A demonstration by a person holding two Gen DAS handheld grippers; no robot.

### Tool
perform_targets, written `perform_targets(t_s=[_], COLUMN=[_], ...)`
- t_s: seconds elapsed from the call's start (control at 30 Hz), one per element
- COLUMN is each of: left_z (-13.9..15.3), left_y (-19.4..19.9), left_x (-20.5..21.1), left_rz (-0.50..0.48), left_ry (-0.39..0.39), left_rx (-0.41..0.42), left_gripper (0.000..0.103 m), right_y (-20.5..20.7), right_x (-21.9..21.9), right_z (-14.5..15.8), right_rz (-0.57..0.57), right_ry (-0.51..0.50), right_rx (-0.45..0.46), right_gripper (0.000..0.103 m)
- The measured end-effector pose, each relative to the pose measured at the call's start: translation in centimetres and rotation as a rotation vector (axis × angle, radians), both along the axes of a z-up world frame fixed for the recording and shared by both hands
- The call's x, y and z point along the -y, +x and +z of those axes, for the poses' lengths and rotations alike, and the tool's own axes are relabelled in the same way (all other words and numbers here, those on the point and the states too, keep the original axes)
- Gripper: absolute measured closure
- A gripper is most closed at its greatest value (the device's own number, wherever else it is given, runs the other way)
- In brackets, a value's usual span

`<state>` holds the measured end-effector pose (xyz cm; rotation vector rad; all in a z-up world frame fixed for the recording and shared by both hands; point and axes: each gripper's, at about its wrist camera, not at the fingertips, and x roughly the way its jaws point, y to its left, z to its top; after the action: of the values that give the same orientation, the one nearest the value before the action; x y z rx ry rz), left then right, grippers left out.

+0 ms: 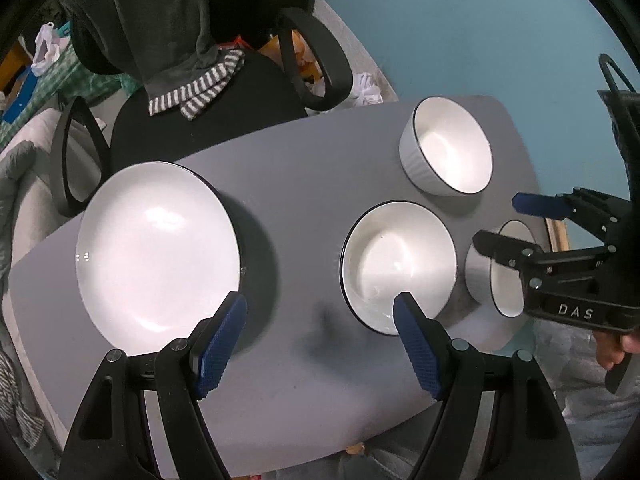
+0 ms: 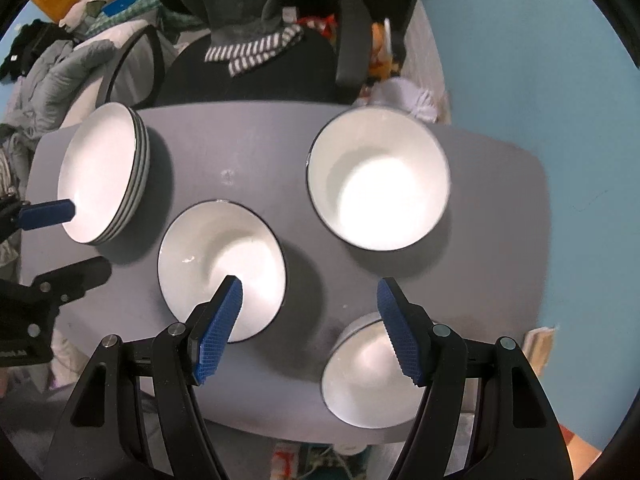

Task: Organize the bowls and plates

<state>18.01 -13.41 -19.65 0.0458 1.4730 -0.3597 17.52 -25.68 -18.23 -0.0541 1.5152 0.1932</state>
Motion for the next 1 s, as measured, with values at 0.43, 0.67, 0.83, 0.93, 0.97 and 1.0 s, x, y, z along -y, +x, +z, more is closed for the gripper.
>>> perform_targets(t_s=[0.43,0.67,0.83,0.93,0.97,1.0], left_z=[-4.5,-6.0,-7.3,-7.6,-7.7,-7.7], left_y=[0.5,1.0,1.2,1.2,1.2,1.1], left_x=[1.4,2.1,2.4,2.4,2.5,2.5], left_rz=[0.042,0.048,0.063,0.074,0.075,0.074], left_ry=[0.021,0.021,0.032,0.032,0.033,0.033], left_rx=[-0.093,-0.129,-0.193,-0.204,-0.204,-0.206], left_gripper=[0.026,0.028,0.055,0.056,0.060,0.063], right_y=[0.4,0.8,0.8,0.9,0.9,0.9], right_x=[-0.9,-0.6,-0.4,-0.3,-0.2,-0.2], right_z=[-4.1,-5.5,-6.6,-7.1,-7.3,-7.5], right_rz=[-0.023,-0.040,-0.063,-0.074,-0.078,-0.083], right_ry=[-0.014,0.013,0.031,0.041,0.041,0.041], right_rx=[-0.056,-0.105,-0.153,-0.169,-0.173,-0.181], right_gripper=[0.033,0.034,0.051,0.057,0.060,0.063])
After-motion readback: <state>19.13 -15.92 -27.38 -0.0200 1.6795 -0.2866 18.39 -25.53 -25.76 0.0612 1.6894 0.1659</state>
